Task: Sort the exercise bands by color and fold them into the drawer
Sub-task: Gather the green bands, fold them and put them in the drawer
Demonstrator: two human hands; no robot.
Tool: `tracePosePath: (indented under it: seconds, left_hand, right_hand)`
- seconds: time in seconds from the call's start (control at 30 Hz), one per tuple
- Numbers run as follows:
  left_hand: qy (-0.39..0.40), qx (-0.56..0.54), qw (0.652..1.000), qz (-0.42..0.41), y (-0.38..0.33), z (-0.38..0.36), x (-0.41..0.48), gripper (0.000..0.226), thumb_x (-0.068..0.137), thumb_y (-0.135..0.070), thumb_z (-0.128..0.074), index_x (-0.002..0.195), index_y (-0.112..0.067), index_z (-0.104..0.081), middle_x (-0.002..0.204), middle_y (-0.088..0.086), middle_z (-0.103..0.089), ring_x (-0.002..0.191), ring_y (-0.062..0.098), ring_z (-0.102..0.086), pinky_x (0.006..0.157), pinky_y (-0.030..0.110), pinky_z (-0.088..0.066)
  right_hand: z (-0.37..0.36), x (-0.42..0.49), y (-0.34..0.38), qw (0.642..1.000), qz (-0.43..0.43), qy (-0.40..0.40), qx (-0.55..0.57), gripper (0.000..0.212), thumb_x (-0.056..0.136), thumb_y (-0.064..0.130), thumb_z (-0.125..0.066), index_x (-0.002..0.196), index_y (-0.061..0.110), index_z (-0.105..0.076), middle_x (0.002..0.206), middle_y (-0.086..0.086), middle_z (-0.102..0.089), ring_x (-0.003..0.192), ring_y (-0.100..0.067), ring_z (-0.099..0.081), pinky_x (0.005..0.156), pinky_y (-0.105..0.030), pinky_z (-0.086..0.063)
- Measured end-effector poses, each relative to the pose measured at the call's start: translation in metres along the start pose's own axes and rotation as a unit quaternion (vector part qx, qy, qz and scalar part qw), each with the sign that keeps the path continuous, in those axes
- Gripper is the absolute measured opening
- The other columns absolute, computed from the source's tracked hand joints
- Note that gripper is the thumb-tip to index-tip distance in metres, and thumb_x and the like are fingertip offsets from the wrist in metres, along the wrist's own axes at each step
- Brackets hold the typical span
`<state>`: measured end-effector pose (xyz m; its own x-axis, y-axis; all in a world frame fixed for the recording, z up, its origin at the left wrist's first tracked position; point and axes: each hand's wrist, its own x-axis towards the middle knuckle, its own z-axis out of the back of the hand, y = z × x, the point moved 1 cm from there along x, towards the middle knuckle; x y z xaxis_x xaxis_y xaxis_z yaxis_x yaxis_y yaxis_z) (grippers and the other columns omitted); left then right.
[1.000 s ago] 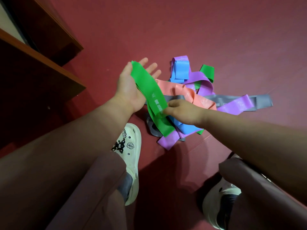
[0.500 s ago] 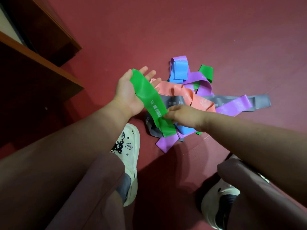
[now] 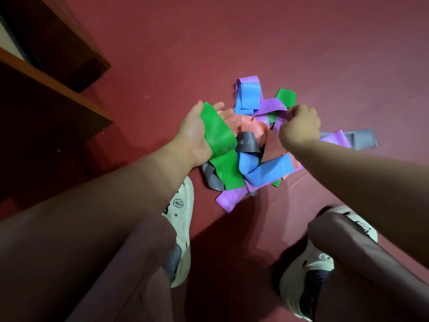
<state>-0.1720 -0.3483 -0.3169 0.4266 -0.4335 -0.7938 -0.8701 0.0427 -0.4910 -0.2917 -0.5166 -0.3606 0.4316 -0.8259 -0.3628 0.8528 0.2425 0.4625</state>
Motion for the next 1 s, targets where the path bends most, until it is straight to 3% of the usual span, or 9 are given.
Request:
tracePosePath:
  seconds: [0.1,0.17,0.3,0.43,0.53,0.7,0.83,1.0]
  left_hand:
    - [0.000,-0.011,1.000,0.009,0.004,-0.003,0.001,0.051,0.103,-0.049,-0.026,0.121,-0.013,-0.058,0.109,0.011,-0.068,0.096,0.028,-0.067,0.086,0.041,-0.049]
    - [0.007,-0.009,1.000,0.016,0.006,-0.007,0.001,0.052,0.103,-0.049,-0.025,0.124,-0.013,-0.056,0.113,0.012,-0.067,0.095,0.028,-0.068,0.088,0.043,-0.049]
    - [0.019,0.013,0.999,0.027,0.011,-0.013,0.000,0.052,0.103,-0.049,-0.023,0.119,-0.013,-0.056,0.098,0.009,-0.072,0.077,0.026,-0.072,0.085,0.039,-0.050]
    - [0.020,0.018,0.999,0.035,0.015,-0.017,0.002,0.051,0.103,-0.049,-0.024,0.120,-0.013,-0.056,0.089,0.009,-0.074,0.086,0.028,-0.069,0.083,0.037,-0.049]
    - [0.020,0.019,0.999,0.032,0.015,-0.019,0.004,0.051,0.103,-0.049,-0.024,0.120,-0.013,-0.056,0.095,0.010,-0.072,0.084,0.028,-0.069,0.084,0.037,-0.049]
    - [0.020,0.030,0.999,0.030,0.012,-0.028,0.008,0.054,0.103,-0.049,-0.023,0.133,-0.014,-0.051,0.110,0.011,-0.067,0.089,0.028,-0.067,0.083,0.038,-0.050]
    - [0.018,0.026,0.999,0.029,0.009,-0.039,0.014,0.052,0.103,-0.048,-0.024,0.131,-0.014,-0.051,0.108,0.012,-0.067,0.086,0.029,-0.067,0.078,0.036,-0.050]
    - [0.021,0.030,0.999,0.028,0.011,-0.046,0.017,0.048,0.104,-0.046,-0.025,0.125,-0.013,-0.052,0.104,0.013,-0.067,0.082,0.030,-0.067,0.082,0.037,-0.050]
  right_hand:
    - [0.000,0.007,-0.007,0.998,-0.024,0.051,-0.022,0.045,0.093,0.020,-0.048,0.138,0.015,-0.045,0.139,-0.017,-0.040,0.127,-0.039,-0.041,0.104,-0.043,-0.035]
    - [0.000,0.012,-0.010,0.996,-0.034,0.088,0.000,0.050,0.094,0.021,-0.047,0.143,0.013,-0.042,0.138,-0.019,-0.045,0.125,-0.041,-0.046,0.106,-0.044,-0.037]
    - [0.003,0.015,-0.008,0.988,-0.053,0.144,0.025,0.046,0.093,0.020,-0.050,0.137,0.008,-0.045,0.128,-0.020,-0.056,0.115,-0.039,-0.056,0.097,-0.042,-0.046]
    - [0.005,0.018,-0.005,0.988,-0.051,0.146,0.026,0.048,0.095,0.016,-0.048,0.141,0.009,-0.040,0.129,-0.019,-0.056,0.116,-0.038,-0.055,0.098,-0.043,-0.045]
    - [0.003,0.021,-0.004,0.985,-0.028,0.167,0.019,0.047,0.093,0.012,-0.055,0.139,0.012,-0.044,0.130,-0.015,-0.057,0.116,-0.033,-0.056,0.092,-0.034,-0.044]
    - [-0.006,0.015,0.002,0.972,0.038,0.234,-0.010,0.032,0.095,0.008,-0.044,0.122,0.009,-0.062,0.127,-0.012,-0.062,0.106,-0.024,-0.056,0.091,-0.028,-0.042]
    - [-0.003,0.025,0.005,0.978,0.036,0.201,-0.034,0.031,0.096,0.013,-0.049,0.122,0.004,-0.063,0.127,-0.017,-0.061,0.119,-0.034,-0.054,0.095,-0.033,-0.043]
    - [-0.005,0.040,-0.006,0.990,-0.002,0.136,-0.025,0.034,0.093,0.011,-0.050,0.126,0.010,-0.060,0.130,-0.018,-0.040,0.129,-0.034,-0.042,0.107,-0.030,-0.031]
